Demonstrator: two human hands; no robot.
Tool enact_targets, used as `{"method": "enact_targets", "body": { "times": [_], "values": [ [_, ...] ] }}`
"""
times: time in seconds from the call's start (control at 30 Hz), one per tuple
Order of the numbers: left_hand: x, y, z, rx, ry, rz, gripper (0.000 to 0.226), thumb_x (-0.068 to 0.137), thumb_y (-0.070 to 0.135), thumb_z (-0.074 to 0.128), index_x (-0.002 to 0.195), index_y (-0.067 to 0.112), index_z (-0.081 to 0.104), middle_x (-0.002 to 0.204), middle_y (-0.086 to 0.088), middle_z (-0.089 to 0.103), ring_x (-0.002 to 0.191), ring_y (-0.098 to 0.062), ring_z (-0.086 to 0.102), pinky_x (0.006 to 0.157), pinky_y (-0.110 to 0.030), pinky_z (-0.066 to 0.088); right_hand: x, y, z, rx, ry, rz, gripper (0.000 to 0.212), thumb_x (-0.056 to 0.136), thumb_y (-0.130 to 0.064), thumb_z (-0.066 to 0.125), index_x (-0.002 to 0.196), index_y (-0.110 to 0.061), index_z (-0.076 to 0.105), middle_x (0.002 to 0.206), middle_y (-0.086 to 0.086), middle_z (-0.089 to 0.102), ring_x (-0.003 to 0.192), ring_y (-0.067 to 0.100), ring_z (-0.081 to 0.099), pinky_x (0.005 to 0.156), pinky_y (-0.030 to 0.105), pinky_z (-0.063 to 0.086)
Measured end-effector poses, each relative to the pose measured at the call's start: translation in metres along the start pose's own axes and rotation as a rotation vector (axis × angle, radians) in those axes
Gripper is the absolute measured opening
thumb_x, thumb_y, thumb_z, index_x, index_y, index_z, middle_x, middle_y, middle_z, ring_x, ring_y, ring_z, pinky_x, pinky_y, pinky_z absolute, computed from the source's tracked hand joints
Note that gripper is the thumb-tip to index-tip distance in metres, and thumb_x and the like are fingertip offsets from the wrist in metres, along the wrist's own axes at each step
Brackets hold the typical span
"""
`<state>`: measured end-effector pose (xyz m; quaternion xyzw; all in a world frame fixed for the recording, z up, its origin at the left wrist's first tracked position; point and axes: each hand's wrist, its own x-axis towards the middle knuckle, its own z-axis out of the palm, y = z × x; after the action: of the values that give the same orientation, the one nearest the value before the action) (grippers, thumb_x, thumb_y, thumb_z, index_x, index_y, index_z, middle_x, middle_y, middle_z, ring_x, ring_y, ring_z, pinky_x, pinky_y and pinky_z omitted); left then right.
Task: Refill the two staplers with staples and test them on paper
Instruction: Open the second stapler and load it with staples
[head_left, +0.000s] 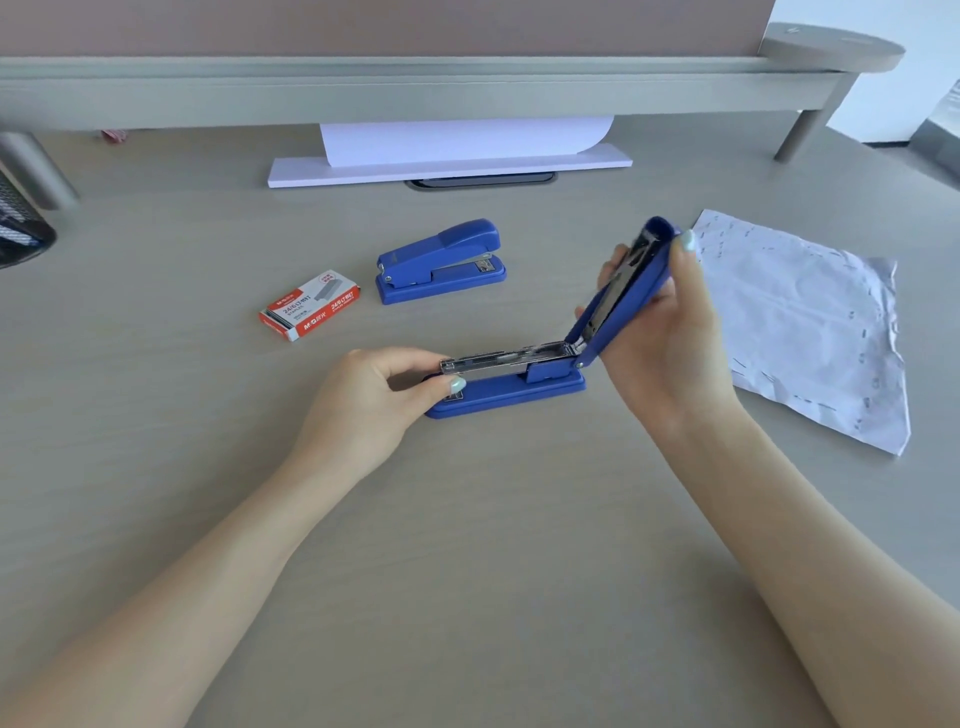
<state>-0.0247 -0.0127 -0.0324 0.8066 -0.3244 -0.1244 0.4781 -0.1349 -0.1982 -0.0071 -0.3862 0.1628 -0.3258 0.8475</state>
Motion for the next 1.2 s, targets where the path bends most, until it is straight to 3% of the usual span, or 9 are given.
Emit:
{"method": "enact_targets", "body": {
  "times": [0.1,0.17,0.4,0.5,0.6,0.7,0.8,0.93,1.2],
  "values": [
    [-0.001,0.001,0.0,0.02,0.004,0.011,0.019,0.079,0.026,0.068,0.072,0.043,0.067,0.075,0.038,0.065,0.076,0.008,0.06,0.061,-0.004,0.04,0.005,-0.004,-0.015,0.365,0.109,0.106,0.02,0.08,-0.031,0.058,0.089,-0.013,0.055,0.084,0.001,0.059,0.085,0.019,0.059,0.105,0.032,0.034],
    [-0.002,-0.001,0.001,0.051,0.023,0.02,0.014,0.078,0.026,0.068,0.074,0.04,0.069,0.076,0.039,0.064,0.075,0.009,0.059,0.06,-0.003,0.039,0.007,-0.005,-0.021,0.447,0.2,0.134,0.02,0.088,-0.024,0.049,0.091,-0.006,0.055,0.087,0.007,0.058,0.088,0.024,0.06,0.099,0.033,0.041],
    [-0.003,0.002,0.001,0.072,0.085,0.027,0.006,0.081,0.022,0.066,0.084,0.025,0.071,0.069,0.021,0.066,0.049,0.012,0.05,0.046,-0.003,0.033,0.019,-0.014,-0.031,-0.1,0.413,0.031,0.031,0.094,0.0,0.034,0.089,-0.01,0.063,0.096,0.006,0.06,0.088,0.022,0.06,0.073,0.031,0.055],
    [-0.002,-0.001,0.0,0.158,0.079,0.052,0.006,0.082,0.027,0.065,0.085,0.028,0.07,0.081,0.013,0.069,0.068,0.003,0.057,0.056,-0.012,0.037,0.021,-0.015,-0.043,-0.79,0.377,-0.101,0.044,0.086,0.005,0.031,0.091,-0.02,0.067,0.093,-0.003,0.061,0.086,0.014,0.059,0.073,0.022,0.054],
    [0.002,-0.006,-0.004,0.317,0.113,0.186,0.019,0.082,0.034,0.062,0.094,0.024,0.071,0.099,0.007,0.071,0.092,-0.015,0.06,0.076,-0.022,0.037,0.022,-0.012,-0.049,-1.102,0.308,-0.159,0.052,0.08,0.006,0.029,0.097,-0.027,0.066,0.096,-0.005,0.062,0.078,0.006,0.059,0.087,0.037,0.053],
    [0.015,-0.011,-0.014,0.477,0.243,0.301,0.045,0.081,0.054,0.043,0.103,0.024,0.068,0.112,0.006,0.067,0.105,-0.018,0.059,0.085,-0.02,0.023,0.022,-0.011,-0.047,-1.173,0.289,-0.196,0.054,0.08,0.008,0.028,0.1,-0.027,0.063,0.104,-0.002,0.062,0.078,0.0,0.057,0.083,0.033,0.053],
    [0.038,-0.024,-0.03,0.556,0.384,0.105,0.05,0.082,0.054,0.049,0.12,0.023,0.055,0.134,0.0,0.051,0.122,-0.024,0.045,0.099,-0.034,0.024,0.021,-0.013,-0.045,-1.133,0.329,-0.238,0.051,0.081,0.008,0.032,0.102,-0.027,0.063,0.1,-0.007,0.059,0.071,-0.007,0.055,0.067,0.021,0.048],
    [0.056,-0.05,-0.047,0.627,0.29,-0.224,0.058,0.083,0.044,0.057,0.132,0.017,0.042,0.143,-0.008,0.039,0.129,-0.032,0.032,0.105,-0.043,0.023,0.015,-0.01,-0.036,-1.031,0.326,-0.318,0.051,0.081,0.002,0.031,0.101,-0.032,0.063,0.11,-0.008,0.061,0.101,0.011,0.055,0.09,0.045,0.051],
    [0.028,-0.038,-0.06,0.207,0.164,-0.049,0.033,0.09,0.019,0.051,0.122,0.025,0.045,0.12,0.006,0.052,0.093,-0.004,0.05,0.068,-0.016,0.035,-0.012,0.001,0.003,-0.993,0.148,-0.443,0.042,0.085,0.009,0.036,0.099,-0.021,0.062,0.11,-0.013,0.063,0.099,-0.009,0.055,0.081,0.003,0.038]
  ]
}}
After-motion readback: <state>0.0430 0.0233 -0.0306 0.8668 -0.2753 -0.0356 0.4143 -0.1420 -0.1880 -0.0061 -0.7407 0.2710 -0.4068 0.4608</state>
